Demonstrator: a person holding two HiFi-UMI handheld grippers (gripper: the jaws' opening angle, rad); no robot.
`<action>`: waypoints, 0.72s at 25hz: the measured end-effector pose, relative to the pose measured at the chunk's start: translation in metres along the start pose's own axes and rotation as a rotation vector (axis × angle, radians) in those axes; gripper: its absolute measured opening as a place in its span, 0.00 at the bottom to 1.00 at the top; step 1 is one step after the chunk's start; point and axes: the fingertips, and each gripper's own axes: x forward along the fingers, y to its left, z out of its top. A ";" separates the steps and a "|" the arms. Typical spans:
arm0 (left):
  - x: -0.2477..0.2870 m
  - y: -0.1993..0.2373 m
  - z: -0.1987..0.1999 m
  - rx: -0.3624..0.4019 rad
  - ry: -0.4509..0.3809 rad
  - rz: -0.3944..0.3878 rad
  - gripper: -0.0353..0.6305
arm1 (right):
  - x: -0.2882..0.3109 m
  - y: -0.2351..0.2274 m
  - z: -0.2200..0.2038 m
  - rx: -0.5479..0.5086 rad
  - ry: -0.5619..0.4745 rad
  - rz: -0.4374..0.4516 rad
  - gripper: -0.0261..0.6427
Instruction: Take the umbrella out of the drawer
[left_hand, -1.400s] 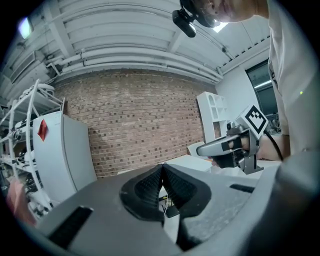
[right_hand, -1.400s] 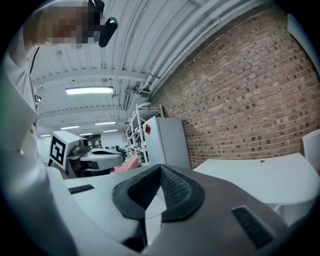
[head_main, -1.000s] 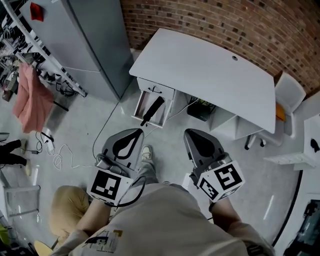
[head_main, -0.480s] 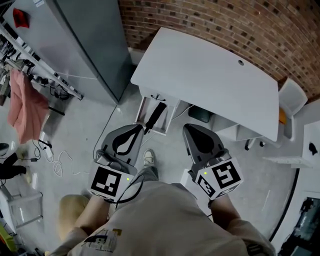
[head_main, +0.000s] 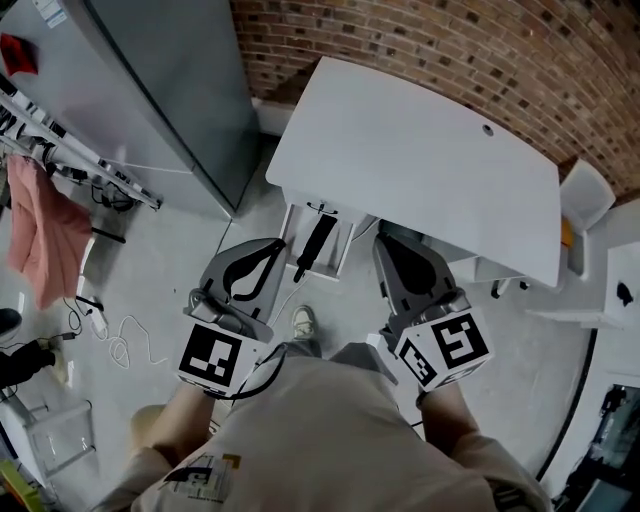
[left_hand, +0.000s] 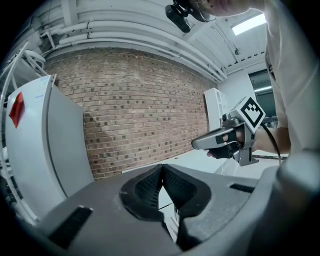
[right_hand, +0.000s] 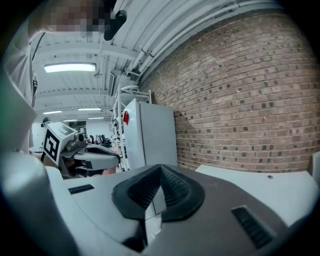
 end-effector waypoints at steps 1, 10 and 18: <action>0.002 0.004 0.000 0.007 -0.002 -0.005 0.06 | 0.004 0.000 0.001 -0.003 0.000 -0.003 0.05; 0.022 0.011 0.002 -0.010 -0.010 -0.019 0.06 | 0.009 -0.015 0.002 -0.008 0.022 -0.011 0.05; 0.039 -0.002 0.009 -0.012 0.005 0.015 0.06 | 0.005 -0.040 -0.009 0.007 0.035 0.026 0.05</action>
